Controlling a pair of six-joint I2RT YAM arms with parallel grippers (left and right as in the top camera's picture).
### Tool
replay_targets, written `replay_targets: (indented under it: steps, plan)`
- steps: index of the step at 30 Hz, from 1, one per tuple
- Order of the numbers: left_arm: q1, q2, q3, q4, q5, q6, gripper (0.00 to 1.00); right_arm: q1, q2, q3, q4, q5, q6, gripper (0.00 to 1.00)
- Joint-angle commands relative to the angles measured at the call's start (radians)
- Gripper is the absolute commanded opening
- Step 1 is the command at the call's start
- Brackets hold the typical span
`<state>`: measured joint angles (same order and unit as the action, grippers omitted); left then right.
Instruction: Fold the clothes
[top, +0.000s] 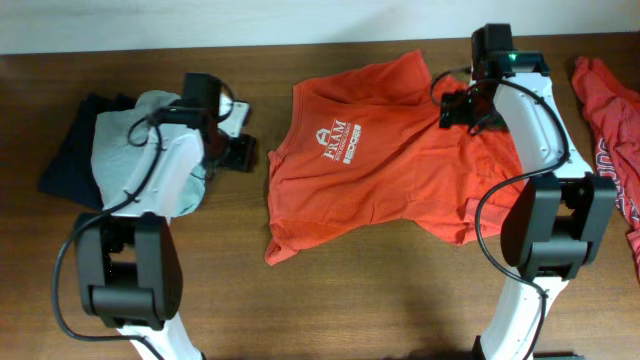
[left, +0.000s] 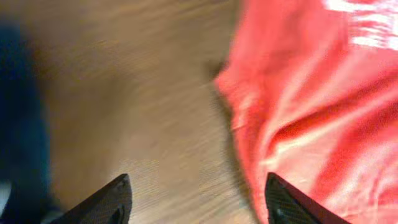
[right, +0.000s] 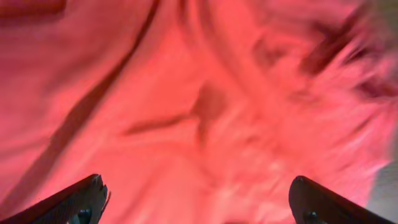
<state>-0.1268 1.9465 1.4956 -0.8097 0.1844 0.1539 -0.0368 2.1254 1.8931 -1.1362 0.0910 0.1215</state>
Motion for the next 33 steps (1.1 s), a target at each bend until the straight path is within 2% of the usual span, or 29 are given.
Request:
replay_targets:
  steps: [1,9,12,19,20,22,24,25,27,29,33]
  plan:
    - [-0.068,-0.008,0.018,0.058,0.066,0.215,0.72,-0.004,-0.01,0.016,-0.073,-0.221,0.037,0.98]
    - [-0.148,0.116,0.018,0.217,0.034,0.211,0.73,-0.004,-0.01,0.016,-0.238,-0.329,-0.003,0.96]
    - [-0.15,0.166,0.018,0.227,0.021,0.198,0.73,-0.004,-0.01,0.016,-0.274,-0.356,-0.063,0.93]
    - [-0.15,0.242,0.018,0.223,0.021,0.198,0.72,-0.004,-0.015,0.016,-0.281,-0.387,-0.066,0.93]
    - [-0.15,0.245,0.018,0.224,0.021,0.198,0.67,-0.004,-0.016,0.016,-0.28,-0.387,-0.066,0.93]
    - [-0.15,0.25,0.018,0.227,0.019,0.198,0.4,-0.004,-0.016,0.017,-0.275,-0.387,-0.066,0.93]
    - [-0.15,0.253,0.018,0.242,-0.026,0.151,0.01,-0.004,-0.016,0.017,-0.269,-0.387,-0.066,0.93]
    - [-0.15,0.253,0.018,0.25,-0.064,0.113,0.01,-0.004,-0.016,0.017,-0.267,-0.387,-0.066,0.93]
    - [-0.136,0.253,0.018,0.268,-0.249,-0.048,0.0,-0.005,-0.016,0.016,-0.262,-0.38,-0.066,0.93]
    - [-0.11,0.253,0.018,0.265,-0.361,-0.173,0.0,-0.005,-0.016,0.016,-0.262,-0.347,-0.065,0.93]
    - [-0.026,0.253,0.018,0.254,-0.388,-0.32,0.0,-0.007,-0.016,0.016,-0.258,-0.27,-0.061,0.94]
